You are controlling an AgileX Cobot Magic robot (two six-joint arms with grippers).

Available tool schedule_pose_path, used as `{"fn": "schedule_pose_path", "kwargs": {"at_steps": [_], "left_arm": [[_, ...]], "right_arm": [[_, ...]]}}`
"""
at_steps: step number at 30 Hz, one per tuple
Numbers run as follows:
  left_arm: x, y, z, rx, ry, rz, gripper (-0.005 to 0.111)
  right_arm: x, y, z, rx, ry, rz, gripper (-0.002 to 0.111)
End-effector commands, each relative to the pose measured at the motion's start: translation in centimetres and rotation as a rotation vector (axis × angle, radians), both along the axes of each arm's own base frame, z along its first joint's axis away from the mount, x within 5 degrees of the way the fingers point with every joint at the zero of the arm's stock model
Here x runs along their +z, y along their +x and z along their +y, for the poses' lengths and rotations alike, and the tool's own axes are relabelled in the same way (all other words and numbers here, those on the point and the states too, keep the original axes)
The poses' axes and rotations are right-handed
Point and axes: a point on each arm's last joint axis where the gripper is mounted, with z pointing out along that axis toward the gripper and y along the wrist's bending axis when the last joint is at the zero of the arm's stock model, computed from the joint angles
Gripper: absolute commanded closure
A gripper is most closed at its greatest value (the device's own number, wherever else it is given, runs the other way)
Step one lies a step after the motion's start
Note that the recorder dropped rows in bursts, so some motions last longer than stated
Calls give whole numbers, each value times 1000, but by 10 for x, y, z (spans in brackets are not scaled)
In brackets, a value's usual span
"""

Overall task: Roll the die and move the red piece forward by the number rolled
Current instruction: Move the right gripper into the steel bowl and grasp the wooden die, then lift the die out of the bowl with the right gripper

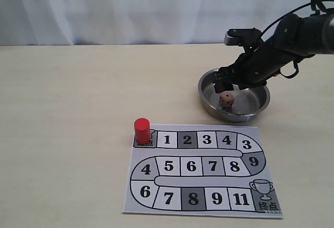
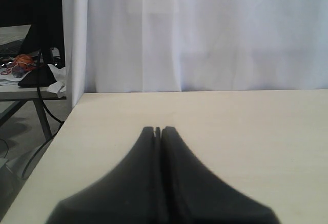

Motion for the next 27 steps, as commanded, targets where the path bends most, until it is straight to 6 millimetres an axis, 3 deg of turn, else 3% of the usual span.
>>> {"fn": "schedule_pose_path", "kwargs": {"at_steps": [1,11,24,27], "left_arm": [[3,0,0,-1,-2,-18,107],[3,0,0,-1,-2,-18,107],[3,0,0,-1,-2,-20,107],[3,0,0,-1,-2,-20,107]], "right_arm": [[-3,2,1,-4,4,14,44],[-26,9,0,-21,-7,13,44],[-39,9,0,-21,-12,39,44],[-39,9,0,-22,-12,39,55]]}}
